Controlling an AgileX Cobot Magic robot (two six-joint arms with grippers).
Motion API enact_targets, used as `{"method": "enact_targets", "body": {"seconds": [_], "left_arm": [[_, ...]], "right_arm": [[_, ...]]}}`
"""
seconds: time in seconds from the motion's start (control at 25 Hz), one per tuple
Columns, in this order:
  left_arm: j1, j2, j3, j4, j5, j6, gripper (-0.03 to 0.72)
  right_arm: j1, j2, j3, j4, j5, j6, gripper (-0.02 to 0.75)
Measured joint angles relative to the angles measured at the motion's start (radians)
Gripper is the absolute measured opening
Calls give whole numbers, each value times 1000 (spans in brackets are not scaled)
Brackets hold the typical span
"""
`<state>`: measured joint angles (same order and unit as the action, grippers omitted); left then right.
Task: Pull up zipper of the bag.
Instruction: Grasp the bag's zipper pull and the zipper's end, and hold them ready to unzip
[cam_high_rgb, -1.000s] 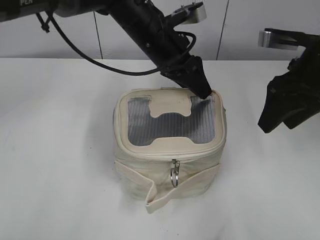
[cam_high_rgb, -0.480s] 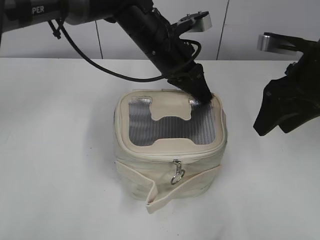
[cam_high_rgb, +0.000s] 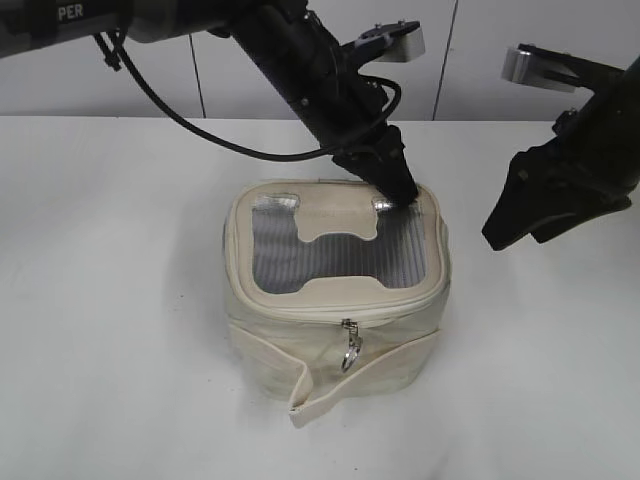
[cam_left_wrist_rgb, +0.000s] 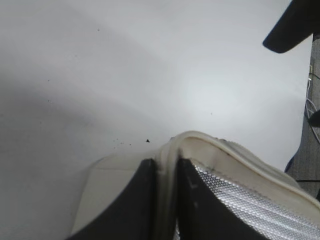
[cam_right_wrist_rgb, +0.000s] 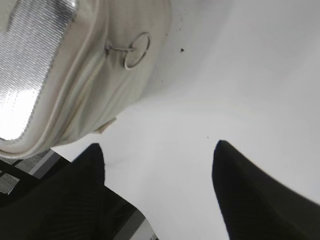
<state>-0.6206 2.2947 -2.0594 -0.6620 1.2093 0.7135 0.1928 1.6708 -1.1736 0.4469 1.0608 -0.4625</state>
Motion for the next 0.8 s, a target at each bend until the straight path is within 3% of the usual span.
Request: {"method": "enact_targets", "body": {"seconds": [0.48, 0.8], "left_arm": [[0, -22, 0, 45, 13, 0, 89], [0, -22, 0, 46, 13, 0, 89]], "right_arm": [[0, -1, 176, 229, -232, -408, 503], [0, 48, 192, 361, -320, -593, 501]]}}
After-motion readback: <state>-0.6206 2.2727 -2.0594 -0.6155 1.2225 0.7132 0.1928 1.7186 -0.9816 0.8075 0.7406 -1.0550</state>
